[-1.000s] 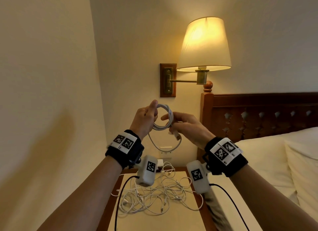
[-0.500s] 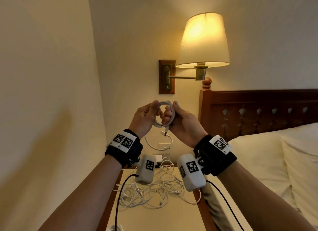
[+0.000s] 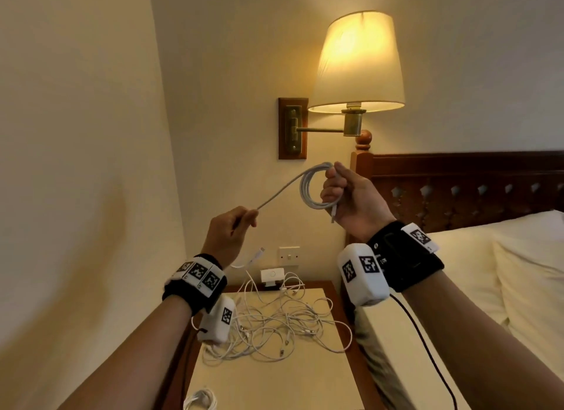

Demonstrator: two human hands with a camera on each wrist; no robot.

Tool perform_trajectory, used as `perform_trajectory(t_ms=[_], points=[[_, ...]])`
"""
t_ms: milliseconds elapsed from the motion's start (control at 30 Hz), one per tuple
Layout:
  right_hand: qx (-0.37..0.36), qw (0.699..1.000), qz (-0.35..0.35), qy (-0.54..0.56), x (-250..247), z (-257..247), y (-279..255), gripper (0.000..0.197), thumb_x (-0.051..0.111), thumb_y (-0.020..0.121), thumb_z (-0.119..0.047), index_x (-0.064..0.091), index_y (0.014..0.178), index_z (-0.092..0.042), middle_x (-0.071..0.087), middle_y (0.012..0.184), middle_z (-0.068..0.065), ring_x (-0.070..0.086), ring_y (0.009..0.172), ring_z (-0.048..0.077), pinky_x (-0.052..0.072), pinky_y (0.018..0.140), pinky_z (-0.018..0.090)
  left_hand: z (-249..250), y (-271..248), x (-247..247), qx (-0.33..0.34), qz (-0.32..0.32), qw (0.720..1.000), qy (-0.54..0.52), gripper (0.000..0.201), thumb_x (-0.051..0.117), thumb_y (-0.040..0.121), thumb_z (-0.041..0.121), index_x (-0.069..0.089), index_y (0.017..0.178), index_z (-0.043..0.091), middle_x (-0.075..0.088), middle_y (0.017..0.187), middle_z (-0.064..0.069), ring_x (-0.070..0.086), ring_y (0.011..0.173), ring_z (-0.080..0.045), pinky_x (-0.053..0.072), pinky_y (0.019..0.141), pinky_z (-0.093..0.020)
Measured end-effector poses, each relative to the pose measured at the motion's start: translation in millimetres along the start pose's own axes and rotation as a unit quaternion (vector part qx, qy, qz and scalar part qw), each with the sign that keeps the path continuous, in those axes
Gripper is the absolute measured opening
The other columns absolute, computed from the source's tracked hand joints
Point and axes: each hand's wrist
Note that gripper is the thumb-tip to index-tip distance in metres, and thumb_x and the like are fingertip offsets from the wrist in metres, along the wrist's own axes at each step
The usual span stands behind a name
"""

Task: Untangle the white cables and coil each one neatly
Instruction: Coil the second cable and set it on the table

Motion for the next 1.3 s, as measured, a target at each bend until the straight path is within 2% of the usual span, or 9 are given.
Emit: perform_trajectory(t_ms=[233, 367, 467, 533, 600, 900, 1033, 1200, 1300], points=[[-0.010, 1.000, -0.004, -0.024, -5, -5, 6, 0.026, 0.045, 0.101, -0.030, 0.058, 0.084, -0.014, 0.052, 0.064, -0.006, 0.049, 0.055, 0.006, 0.043, 0.057, 0.017, -40, -23, -3, -0.076, 0.020, 0.997, 0.006, 0.011, 0.057, 0.096, 0.019, 0.066, 0.094, 0.013, 0.057, 0.069, 0.009, 0.049, 0.055, -0.003, 0.040, 0.055, -0.018], [-0.011, 0.999, -0.015, -0.045, -3, 1, 10, 0.030, 0.043, 0.102, -0.030, 0.059, 0.085, -0.013, 0.053, 0.064, -0.004, 0.051, 0.057, 0.008, 0.046, 0.059, 0.019, -35, -25, -3, -0.069, 0.048, 0.993, 0.087, 0.010, 0.059, 0.095, 0.015, 0.066, 0.087, 0.013, 0.061, 0.072, 0.004, 0.057, 0.065, -0.011, 0.044, 0.061, -0.019], [-0.044, 0.991, -0.011, -0.128, 1, 6, 11, 0.031, 0.043, 0.103, -0.029, 0.062, 0.087, -0.011, 0.055, 0.068, 0.000, 0.054, 0.064, 0.013, 0.049, 0.067, 0.024, 2, -30, 2, -0.071, -0.071, 0.965, 0.241, 0.018, 0.048, 0.098, 0.023, 0.056, 0.084, 0.017, 0.056, 0.068, 0.002, 0.055, 0.062, -0.021, 0.040, 0.058, -0.027], [-0.077, 0.974, -0.009, -0.214, 3, 10, 12, 0.030, 0.044, 0.102, -0.027, 0.063, 0.090, -0.007, 0.059, 0.071, 0.003, 0.057, 0.069, 0.017, 0.051, 0.070, 0.027, 38, -35, 8, -0.026, -0.175, 0.926, 0.334, 0.020, 0.039, 0.099, 0.028, 0.052, 0.088, 0.018, 0.056, 0.073, 0.001, 0.054, 0.064, -0.019, 0.041, 0.060, -0.028], [-0.107, 0.943, -0.008, -0.315, 6, 15, 13, 0.030, 0.046, 0.102, -0.025, 0.065, 0.092, -0.004, 0.063, 0.074, 0.006, 0.060, 0.069, 0.018, 0.052, 0.069, 0.027, 73, -37, 9, 0.053, -0.209, 0.902, 0.374, 0.022, 0.032, 0.101, 0.033, 0.046, 0.090, 0.021, 0.054, 0.077, 0.001, 0.049, 0.065, -0.018, 0.044, 0.063, -0.031], [-0.113, 0.844, -0.018, -0.524, 9, 27, 6, 0.036, 0.050, 0.098, -0.034, 0.072, 0.092, -0.005, 0.069, 0.081, 0.012, 0.062, 0.072, 0.017, 0.050, 0.069, 0.027, 106, -5, -6, 0.277, -0.071, 0.912, 0.293, 0.040, 0.030, 0.099, 0.040, 0.061, 0.093, 0.016, 0.062, 0.071, 0.003, 0.048, 0.047, -0.009, 0.044, 0.041, -0.024], [-0.100, 0.825, -0.057, -0.553, 8, 24, 6, 0.040, 0.047, 0.100, -0.032, 0.070, 0.099, 0.002, 0.065, 0.071, 0.009, 0.059, 0.064, 0.016, 0.048, 0.064, 0.024, 94, 13, -15, 0.303, -0.045, 0.909, 0.284, 0.036, 0.035, 0.098, 0.041, 0.059, 0.094, 0.014, 0.061, 0.075, 0.001, 0.043, 0.052, -0.006, 0.039, 0.045, -0.020], [-0.076, 0.764, -0.091, -0.634, 9, 20, 7, 0.035, 0.048, 0.100, -0.029, 0.070, 0.087, -0.005, 0.061, 0.064, 0.002, 0.055, 0.057, 0.010, 0.046, 0.058, 0.020, 72, 27, -29, 0.307, -0.159, 0.901, 0.262, 0.042, 0.037, 0.095, 0.046, 0.063, 0.097, 0.013, 0.064, 0.087, -0.001, 0.051, 0.063, -0.008, 0.041, 0.055, -0.022], [-0.059, 0.751, -0.097, -0.651, 9, 20, 8, 0.036, 0.046, 0.101, -0.031, 0.069, 0.088, -0.005, 0.065, 0.069, 0.005, 0.059, 0.062, 0.015, 0.049, 0.064, 0.026, 64, 27, -32, 0.319, -0.167, 0.894, 0.266, 0.038, 0.037, 0.096, 0.041, 0.064, 0.099, 0.014, 0.062, 0.089, 0.000, 0.051, 0.067, -0.007, 0.040, 0.062, -0.022]])
Point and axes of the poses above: each hand's wrist, its own y-axis towards the middle knuckle, its own x-axis out of the palm, z = x × y
